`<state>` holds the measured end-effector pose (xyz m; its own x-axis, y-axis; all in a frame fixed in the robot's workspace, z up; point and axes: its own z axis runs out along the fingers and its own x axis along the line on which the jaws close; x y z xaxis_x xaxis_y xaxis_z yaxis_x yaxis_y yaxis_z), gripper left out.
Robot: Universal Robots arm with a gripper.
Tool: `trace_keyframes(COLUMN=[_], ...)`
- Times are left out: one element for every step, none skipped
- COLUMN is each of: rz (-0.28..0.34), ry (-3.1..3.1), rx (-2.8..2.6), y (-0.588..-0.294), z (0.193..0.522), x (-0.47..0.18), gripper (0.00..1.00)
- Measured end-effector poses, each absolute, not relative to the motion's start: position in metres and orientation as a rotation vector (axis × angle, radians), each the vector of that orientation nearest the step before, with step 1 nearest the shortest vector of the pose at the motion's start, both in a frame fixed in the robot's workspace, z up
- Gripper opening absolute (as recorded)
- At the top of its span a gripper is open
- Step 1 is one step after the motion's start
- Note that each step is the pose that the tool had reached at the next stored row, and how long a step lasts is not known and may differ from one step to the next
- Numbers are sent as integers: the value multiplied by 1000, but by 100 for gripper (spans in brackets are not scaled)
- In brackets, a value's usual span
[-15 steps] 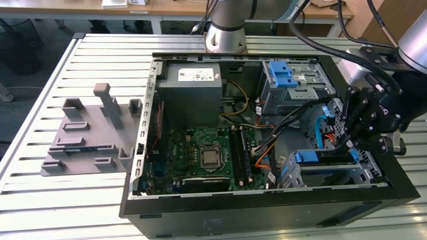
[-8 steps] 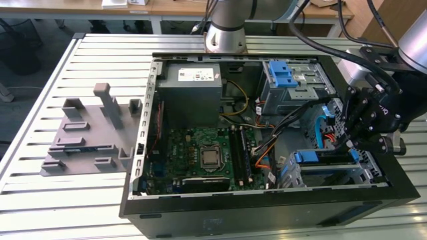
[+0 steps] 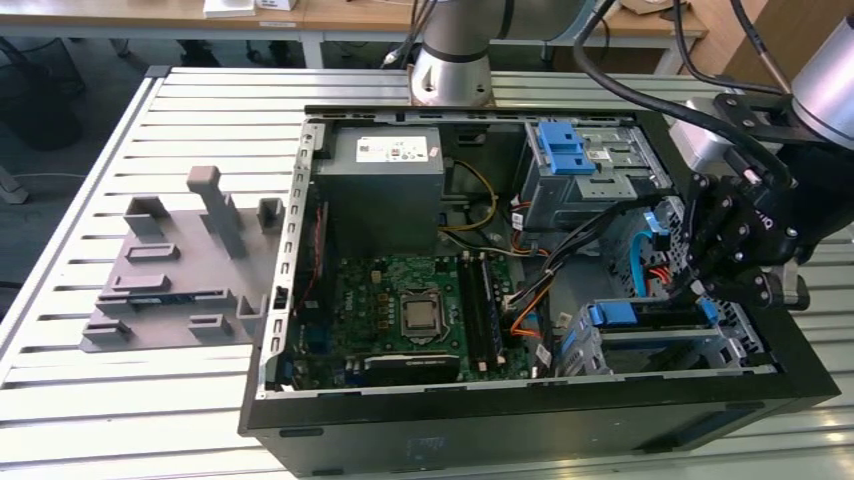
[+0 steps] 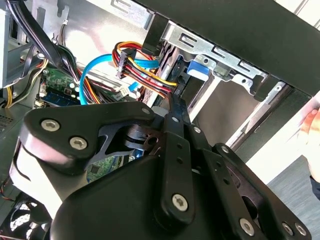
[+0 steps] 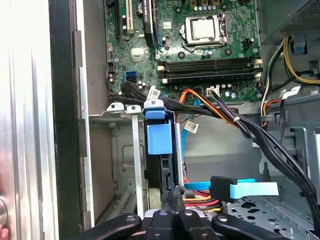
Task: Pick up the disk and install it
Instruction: 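Insert the second disk wire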
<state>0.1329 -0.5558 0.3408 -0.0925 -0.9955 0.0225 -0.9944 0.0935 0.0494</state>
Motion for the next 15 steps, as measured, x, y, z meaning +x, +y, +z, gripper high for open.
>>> trace_keyframes(rz=[-33, -32, -32, -33, -32, -33, -33, -33, -33, -33, -33, -33, -32, -27, -20], ry=[-2286, -2285, -2285, -2286, -2286, -2286, -2286, -2286, -2286, -2286, -2286, -2286, -2286, -2288, -2292], rx=[2082, 2082, 2082, 2082, 2082, 2082, 2082, 2082, 2082, 2082, 2082, 2082, 2082, 2084, 2088], y=[-556, -556, -556, -556, -556, -556, -556, -556, -556, -556, -556, -556, -556, -556, -556], z=[341, 342, 343, 344, 346, 347, 348, 348, 348, 348, 348, 348, 348, 348, 348], x=[133, 133, 133, 133, 133, 133, 133, 133, 133, 133, 133, 133, 132, 131, 129], gripper=[11, 11, 11, 11, 11, 11, 11, 11, 11, 11, 11, 11, 11, 11, 11])
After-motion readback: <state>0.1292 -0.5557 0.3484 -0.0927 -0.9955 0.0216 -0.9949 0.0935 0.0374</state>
